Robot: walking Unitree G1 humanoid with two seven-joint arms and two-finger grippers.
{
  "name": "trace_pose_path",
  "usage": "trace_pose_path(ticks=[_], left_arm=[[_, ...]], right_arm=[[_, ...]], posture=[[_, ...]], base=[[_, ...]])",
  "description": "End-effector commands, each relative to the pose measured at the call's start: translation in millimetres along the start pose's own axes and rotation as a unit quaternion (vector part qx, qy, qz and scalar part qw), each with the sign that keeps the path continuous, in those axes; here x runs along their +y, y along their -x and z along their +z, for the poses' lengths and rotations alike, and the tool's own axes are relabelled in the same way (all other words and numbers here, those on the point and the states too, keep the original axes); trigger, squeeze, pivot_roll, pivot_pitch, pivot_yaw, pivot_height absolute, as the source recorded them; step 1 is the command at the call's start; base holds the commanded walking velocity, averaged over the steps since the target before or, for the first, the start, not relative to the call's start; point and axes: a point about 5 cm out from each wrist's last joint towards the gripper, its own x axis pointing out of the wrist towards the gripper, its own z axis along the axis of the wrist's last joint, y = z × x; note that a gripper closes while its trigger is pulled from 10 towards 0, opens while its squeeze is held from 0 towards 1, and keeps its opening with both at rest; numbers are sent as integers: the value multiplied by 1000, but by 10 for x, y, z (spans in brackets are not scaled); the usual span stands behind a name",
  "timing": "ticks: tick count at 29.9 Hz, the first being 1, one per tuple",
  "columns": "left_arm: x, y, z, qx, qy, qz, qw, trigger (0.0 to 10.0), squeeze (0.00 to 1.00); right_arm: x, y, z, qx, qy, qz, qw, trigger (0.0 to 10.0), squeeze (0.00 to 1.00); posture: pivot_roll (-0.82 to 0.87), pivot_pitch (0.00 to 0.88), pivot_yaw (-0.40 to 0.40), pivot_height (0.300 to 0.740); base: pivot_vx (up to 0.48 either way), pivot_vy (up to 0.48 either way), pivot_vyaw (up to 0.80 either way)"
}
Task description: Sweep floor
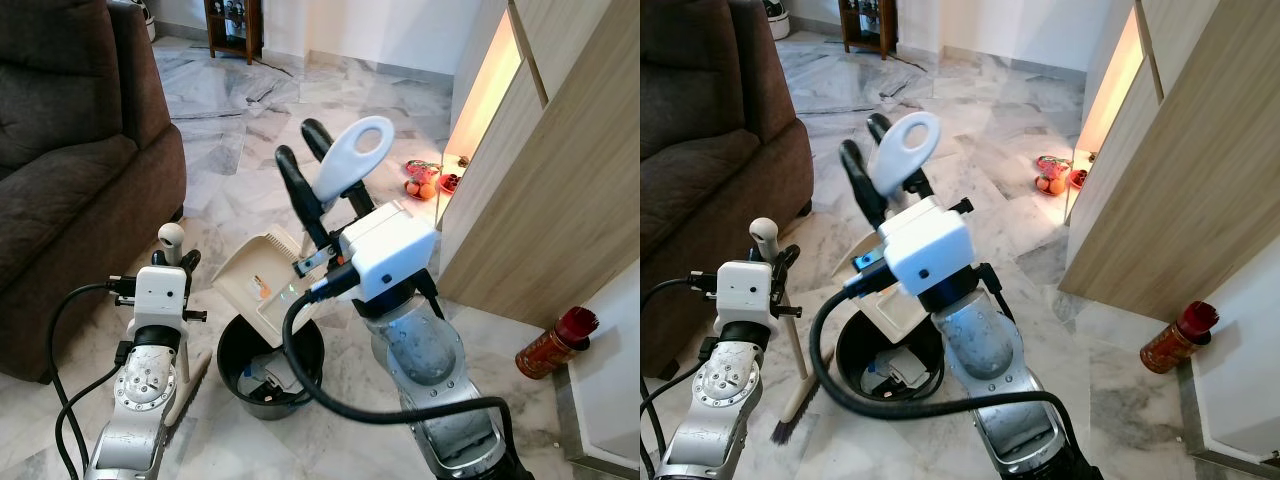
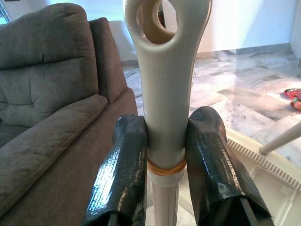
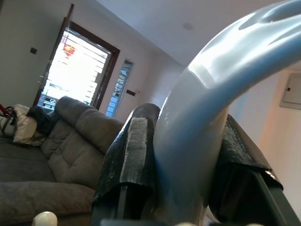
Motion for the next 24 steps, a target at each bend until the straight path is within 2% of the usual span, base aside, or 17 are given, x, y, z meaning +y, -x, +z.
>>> trace_pose_path(ticks=[1,8,16,22,24], left_arm=[[-11,-6,99,-31,-8,-4,999,10000,0],[-14,-8,99,-31,-8,-3,999,10000,0],[-20,-10,98,-32,-8,-4,999,10000,0],[-28,-12,100,-32,-8,-5,999,10000,0],[-37,-18,106,-35,-11,-8,999,10000,0]], right_arm=[[-10,-19,223,-61,15,2,998,10000,0],[90,-9,251,-75,44,44,995,10000,0],[130,-5,249,-78,57,58,994,10000,0],[-33,-41,150,-52,83,9,995,10000,0],[-180,-89,122,-46,96,-25,994,10000,0]], posture=[[52,83,-84,740],[53,80,-86,740],[54,74,-87,740],[54,68,-88,740],[52,66,-88,740]], base=[[0,0,0],[0,0,0],[0,0,0],[0,0,0],[0,0,0]])
